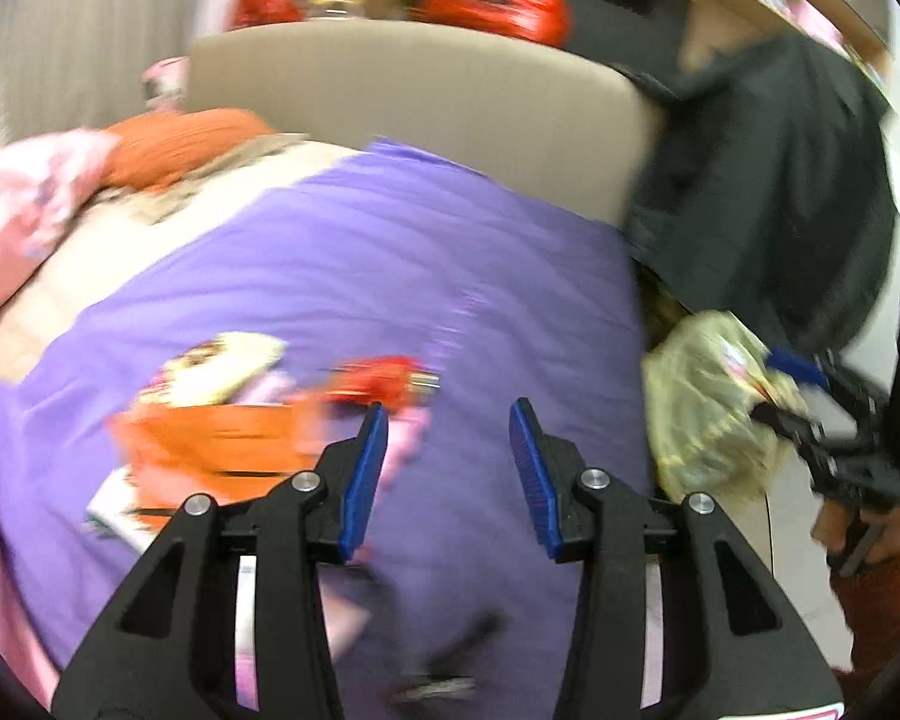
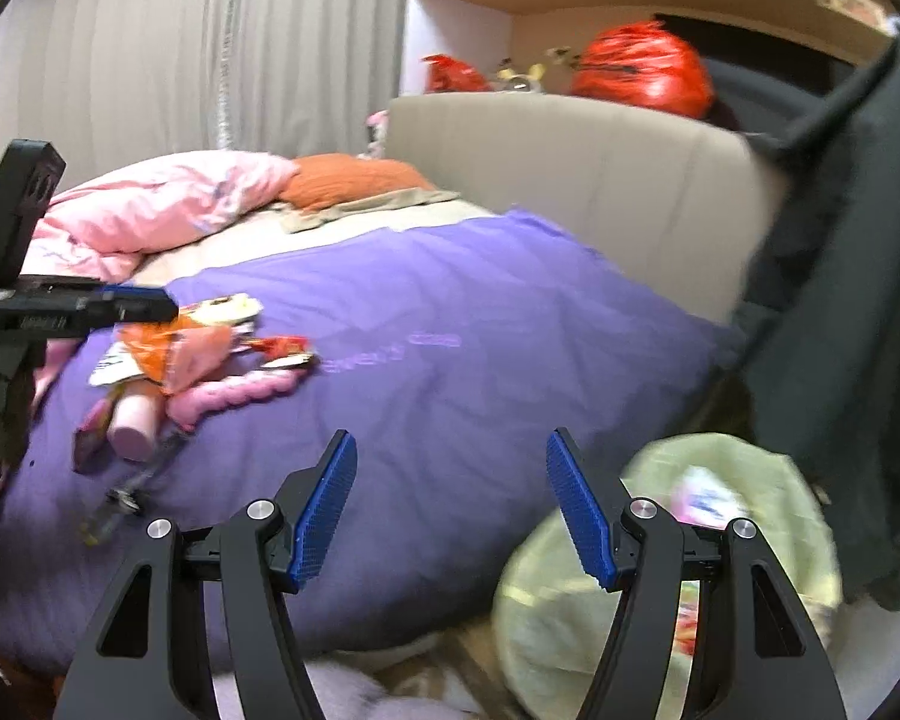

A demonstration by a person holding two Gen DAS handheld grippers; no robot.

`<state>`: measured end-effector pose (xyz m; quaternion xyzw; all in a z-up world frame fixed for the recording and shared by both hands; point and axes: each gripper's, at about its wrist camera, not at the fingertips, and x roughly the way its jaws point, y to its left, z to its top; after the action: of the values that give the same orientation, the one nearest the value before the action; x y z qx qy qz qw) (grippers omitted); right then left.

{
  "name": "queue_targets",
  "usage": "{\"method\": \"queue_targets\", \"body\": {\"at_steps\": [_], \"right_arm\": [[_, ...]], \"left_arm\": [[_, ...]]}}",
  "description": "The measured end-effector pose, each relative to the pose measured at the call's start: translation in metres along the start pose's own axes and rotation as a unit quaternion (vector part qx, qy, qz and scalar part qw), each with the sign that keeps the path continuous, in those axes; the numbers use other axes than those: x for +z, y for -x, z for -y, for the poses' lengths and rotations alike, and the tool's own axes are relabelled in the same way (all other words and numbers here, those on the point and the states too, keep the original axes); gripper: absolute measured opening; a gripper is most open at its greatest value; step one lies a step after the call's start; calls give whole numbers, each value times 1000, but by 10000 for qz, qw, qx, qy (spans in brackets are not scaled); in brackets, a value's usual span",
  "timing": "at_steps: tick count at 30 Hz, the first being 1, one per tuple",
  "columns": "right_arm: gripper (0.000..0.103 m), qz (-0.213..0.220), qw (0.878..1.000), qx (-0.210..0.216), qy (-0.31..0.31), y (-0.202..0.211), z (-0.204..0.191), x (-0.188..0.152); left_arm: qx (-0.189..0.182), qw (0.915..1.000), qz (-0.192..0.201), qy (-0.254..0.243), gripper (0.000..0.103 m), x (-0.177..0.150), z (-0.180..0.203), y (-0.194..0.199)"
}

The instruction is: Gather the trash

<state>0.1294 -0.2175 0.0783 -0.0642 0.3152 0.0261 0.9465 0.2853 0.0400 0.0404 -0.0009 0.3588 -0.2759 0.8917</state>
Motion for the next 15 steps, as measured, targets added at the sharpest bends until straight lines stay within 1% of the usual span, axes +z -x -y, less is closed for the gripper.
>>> {"method": "queue_targets", "body": {"at_steps": [1, 3, 7, 8, 9, 10, 11, 12, 15], "right_arm": [[62, -20, 10000, 78, 53, -8, -10, 2], [62, -90, 9995, 231, 173, -22, -28, 4], [62, -229, 9983, 207, 487, -39, -54, 3], [62, -243, 9980, 205, 543, -41, -58, 2], [62, -251, 9977, 193, 593, -43, -61, 1], [62, -269, 9975, 215, 619, -46, -62, -1], [62, -291, 9973, 243, 625, -47, -63, -3], [62, -341, 9971, 277, 617, -51, -63, -6], [62, -492, 9969, 279, 555, -59, -57, -15]], "left_arm": [[103, 9998, 90, 147, 42, 1, -20, 4], [196, 9991, 208, 314, 44, 4, -52, 8], [58, 9985, 266, 473, 46, 22, -117, 3], [3, 9986, 235, 473, 49, 26, -129, -1], [-28, 9989, 176, 428, 50, 31, -141, -7], [45, 9994, 97, 342, 51, 35, -152, -14], [172, 9996, -31, 226, 51, 37, -161, -24], [220, 9994, -191, 163, 51, 38, -170, -34], [121, 9970, -726, 251, 51, 36, -194, -69]]}}
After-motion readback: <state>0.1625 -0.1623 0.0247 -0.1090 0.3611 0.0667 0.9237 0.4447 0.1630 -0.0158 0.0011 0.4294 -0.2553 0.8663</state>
